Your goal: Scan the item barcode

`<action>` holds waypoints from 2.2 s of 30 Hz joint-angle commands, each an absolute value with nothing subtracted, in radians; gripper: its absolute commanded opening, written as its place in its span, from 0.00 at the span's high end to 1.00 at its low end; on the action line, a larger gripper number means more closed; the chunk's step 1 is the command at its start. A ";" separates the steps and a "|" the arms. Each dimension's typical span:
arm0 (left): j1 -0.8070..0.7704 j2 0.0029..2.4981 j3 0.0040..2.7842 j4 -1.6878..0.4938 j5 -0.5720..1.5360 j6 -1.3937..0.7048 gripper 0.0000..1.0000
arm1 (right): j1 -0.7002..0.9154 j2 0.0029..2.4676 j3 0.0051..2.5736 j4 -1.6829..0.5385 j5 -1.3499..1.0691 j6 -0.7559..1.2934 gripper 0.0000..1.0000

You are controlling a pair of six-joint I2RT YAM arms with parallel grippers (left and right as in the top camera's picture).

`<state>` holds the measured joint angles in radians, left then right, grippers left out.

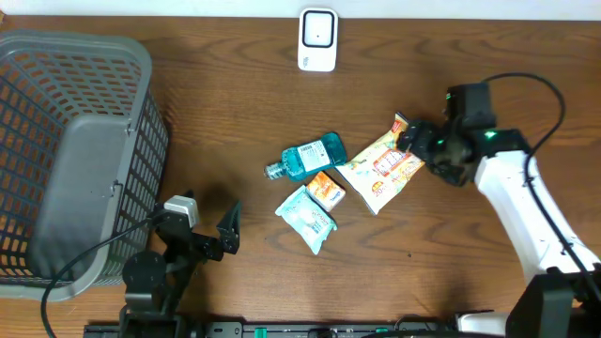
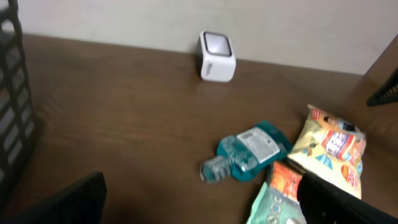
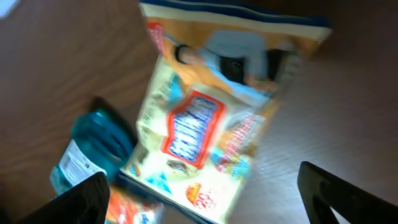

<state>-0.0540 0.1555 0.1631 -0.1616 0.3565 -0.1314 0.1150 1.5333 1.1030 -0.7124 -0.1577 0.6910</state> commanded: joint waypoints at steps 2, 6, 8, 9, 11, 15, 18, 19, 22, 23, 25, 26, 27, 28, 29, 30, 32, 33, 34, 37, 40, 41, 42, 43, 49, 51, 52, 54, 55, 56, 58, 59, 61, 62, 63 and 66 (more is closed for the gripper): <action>-0.051 0.153 0.154 -0.198 0.347 -0.136 0.02 | 0.192 1.540 1.031 -0.619 -0.086 0.805 0.06; -0.051 0.153 0.154 -0.233 0.347 -0.136 0.02 | 0.239 1.585 0.984 -0.527 -0.030 0.859 0.05; -0.051 0.153 0.154 -0.233 0.347 -0.136 0.02 | 0.246 1.621 0.983 -0.498 -0.025 0.862 0.06; -0.051 0.153 0.154 -0.233 0.347 -0.136 0.02 | 0.248 1.643 0.983 -0.484 -0.028 0.868 0.06; -0.051 0.153 0.154 -0.233 0.347 -0.136 0.02 | 0.250 1.683 0.983 -0.470 -0.028 0.883 0.07; -0.051 0.153 0.154 -0.237 0.347 -0.136 0.02 | 0.250 1.786 0.983 -0.438 -0.027 0.905 0.05; -0.051 0.153 0.154 -0.263 0.347 -0.136 0.02 | 0.250 1.874 0.983 -0.419 -0.009 0.905 0.03; -0.051 0.153 0.154 -0.273 0.347 -0.136 0.02 | 0.250 1.901 0.983 -0.422 -0.009 0.904 0.07; -0.051 0.153 0.154 -0.315 0.347 -0.136 0.02 | 0.250 1.963 0.983 -0.445 -0.009 0.904 0.44; -0.051 0.153 0.154 -0.331 0.347 -0.136 0.02 | 0.250 1.976 0.983 -0.451 -0.010 0.904 0.59; -0.051 0.153 0.154 -0.365 0.347 -0.136 0.02 | 0.249 1.982 0.983 -0.463 -0.010 0.904 0.90; -0.051 0.153 0.154 -0.381 0.347 -0.136 0.02 | 0.248 1.977 0.984 -0.470 -0.011 0.903 0.99; -0.051 0.153 0.154 -0.399 0.347 -0.136 0.02 | 0.245 1.963 0.989 -0.493 -0.028 0.904 0.99; -0.051 0.153 0.154 -0.418 0.347 -0.136 0.02 | 0.242 1.951 0.995 -0.513 -0.041 0.904 0.99; -0.051 0.153 0.154 -0.435 0.347 -0.136 0.02 | 0.237 1.930 1.005 -0.544 -0.065 0.904 0.99; -0.051 0.153 0.154 -0.455 0.347 -0.136 0.02 | 0.232 1.912 1.015 -0.572 -0.085 0.904 0.99; -0.051 0.153 0.154 -0.492 0.347 -0.136 0.02 | 0.214 1.859 1.050 -0.657 -0.154 0.900 0.99; -0.051 0.153 0.154 -0.511 0.347 -0.136 0.02 | 0.204 1.832 1.069 -0.704 -0.190 0.893 0.99; -0.051 0.153 0.154 -0.525 0.347 -0.136 0.02 | 0.194 1.808 1.085 -0.744 -0.220 0.893 0.99; -0.051 0.153 0.154 -0.568 0.347 -0.136 0.02 | 0.158 1.723 1.113 -0.866 -0.372 0.922 0.98; -0.051 0.154 0.154 -0.568 0.347 -0.136 0.02 | 0.122 1.653 1.113 -0.960 -0.555 0.986 0.99; -0.051 0.154 0.154 -0.568 0.347 -0.136 0.02 | 0.111 1.636 1.113 -0.995 -0.598 1.010 0.99; -0.051 0.154 0.154 -0.568 0.347 -0.136 0.02 | 0.099 1.621 1.113 -1.035 -0.634 1.032 0.99; -0.051 0.154 0.154 -0.568 0.347 -0.136 0.02 | 0.089 1.612 1.113 -1.070 -0.655 1.044 0.99; -0.051 0.154 0.154 -0.568 0.347 -0.136 0.02 | 0.051 1.597 1.113 -1.282 -0.717 1.063 0.89; -0.051 0.154 0.154 -0.568 0.347 -0.136 0.02 | 0.051 1.597 1.113 -1.346 -0.717 1.193 0.89; -0.051 0.154 0.154 -0.568 0.347 -0.136 0.02 | 0.051 1.597 1.113 -1.373 -0.721 1.274 0.89; -0.051 0.154 0.154 -0.568 0.347 -0.136 0.02 | 0.052 1.597 1.113 -1.419 -0.743 1.462 0.86; -0.051 0.154 0.154 -0.568 0.347 -0.136 0.02 | 0.052 1.597 1.113 -1.422 -0.756 1.535 0.86; -0.051 0.154 0.154 -0.568 0.347 -0.136 0.02 | 0.052 1.597 1.113 -1.417 -0.772 1.583 0.85; -0.051 0.154 0.154 -0.568 0.347 -0.136 0.02 | 0.052 1.597 1.113 -1.383 -0.798 1.651 0.89; -0.051 0.154 0.154 -0.568 0.347 -0.136 0.02 | 0.053 1.597 1.113 -1.343 -0.802 1.690 0.96; -0.051 0.154 0.154 -0.568 0.347 -0.136 0.02 | 0.053 1.597 1.113 -1.275 -0.809 1.717 0.99; -0.051 0.154 0.154 -0.568 0.347 -0.136 0.02 | 0.053 1.597 1.113 -1.246 -0.818 1.716 0.98; -0.051 0.154 0.154 -0.568 0.347 -0.136 0.02 | 0.053 1.597 1.113 -1.228 -0.823 1.716 0.99; -0.051 0.154 0.154 -0.568 0.347 -0.136 0.02 | 0.053 1.597 1.113 -1.215 -0.801 1.731 0.99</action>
